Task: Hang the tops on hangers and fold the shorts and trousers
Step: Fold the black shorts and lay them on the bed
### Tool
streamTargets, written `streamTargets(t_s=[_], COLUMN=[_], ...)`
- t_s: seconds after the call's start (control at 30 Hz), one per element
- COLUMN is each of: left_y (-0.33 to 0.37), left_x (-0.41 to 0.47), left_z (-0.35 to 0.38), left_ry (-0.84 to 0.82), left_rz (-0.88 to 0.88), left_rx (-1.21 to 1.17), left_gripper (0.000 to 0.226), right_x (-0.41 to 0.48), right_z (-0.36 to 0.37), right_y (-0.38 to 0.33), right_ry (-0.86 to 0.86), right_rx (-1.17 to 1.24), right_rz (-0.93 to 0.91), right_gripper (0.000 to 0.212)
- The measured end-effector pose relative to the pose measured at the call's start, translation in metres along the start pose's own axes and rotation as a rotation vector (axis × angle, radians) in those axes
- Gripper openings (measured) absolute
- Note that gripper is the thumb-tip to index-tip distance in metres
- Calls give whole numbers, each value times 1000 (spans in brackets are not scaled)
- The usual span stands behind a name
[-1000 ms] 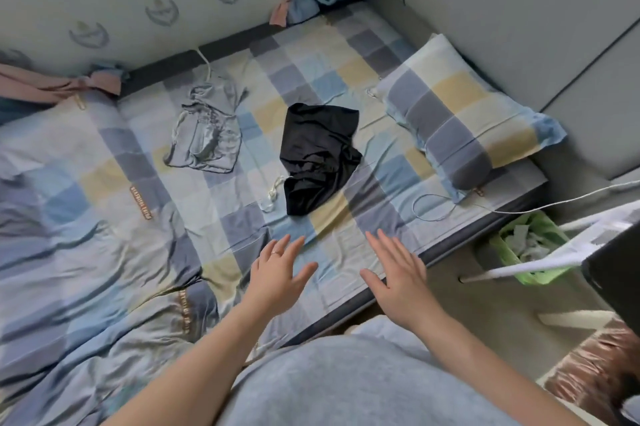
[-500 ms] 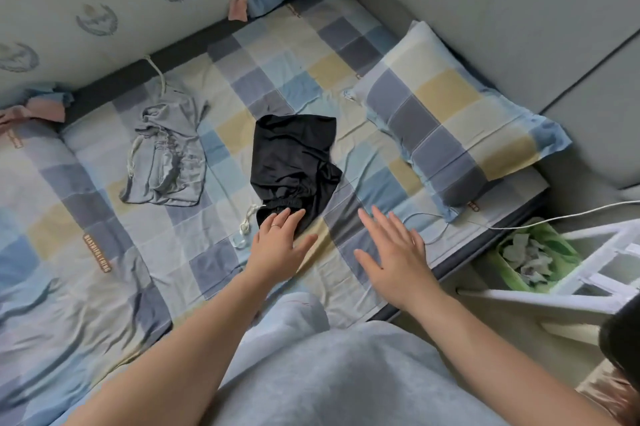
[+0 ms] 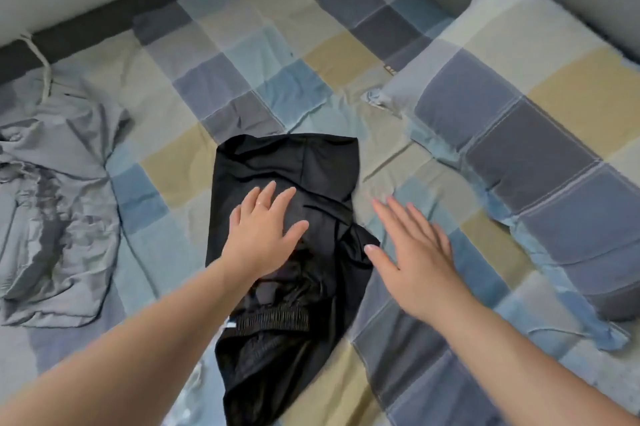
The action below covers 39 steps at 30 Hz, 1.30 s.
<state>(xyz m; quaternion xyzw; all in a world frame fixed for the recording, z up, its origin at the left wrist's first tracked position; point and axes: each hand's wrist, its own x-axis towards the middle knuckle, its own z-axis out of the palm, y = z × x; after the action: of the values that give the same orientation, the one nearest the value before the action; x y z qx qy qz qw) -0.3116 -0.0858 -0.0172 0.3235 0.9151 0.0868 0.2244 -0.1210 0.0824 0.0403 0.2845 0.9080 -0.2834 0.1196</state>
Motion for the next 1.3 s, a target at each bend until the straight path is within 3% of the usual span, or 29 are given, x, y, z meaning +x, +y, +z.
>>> streamTargets(t_s=[0.2,0.37,0.5,0.6,0.67,0.8,1.03,1.3], left_y=[-49,-85,-88,-87,-90,-90,-91,-89], left_x=[163,200,209,218,225,232,233,224], left_z=[47,101,97,92,90,87,85,90], left_ry=[240,461,389,320,304,268,325,611], left_rz=[18,-102,-100,-95,-73,-70,-43,12], left_rx=[55,94,95,111,125,142,110,220], left_gripper=[70,64,66,70,71,70,55,17], right_x=[147,239,298,338,358,377,377,310], right_z=[62,98,117,121,124,125,124,137], right_y=[30,39,13,-5,-12,-17,-19,-6], right_ry=[3,25,11,203,377,531,488,404], right_rx=[-146,-214,-199,-271,-277,-275,-271,-274], right_rz=[-57,-124,-203,-245,-271,-337,-400,-238], right_gripper=[66,73,79,70,51,19,23,27])
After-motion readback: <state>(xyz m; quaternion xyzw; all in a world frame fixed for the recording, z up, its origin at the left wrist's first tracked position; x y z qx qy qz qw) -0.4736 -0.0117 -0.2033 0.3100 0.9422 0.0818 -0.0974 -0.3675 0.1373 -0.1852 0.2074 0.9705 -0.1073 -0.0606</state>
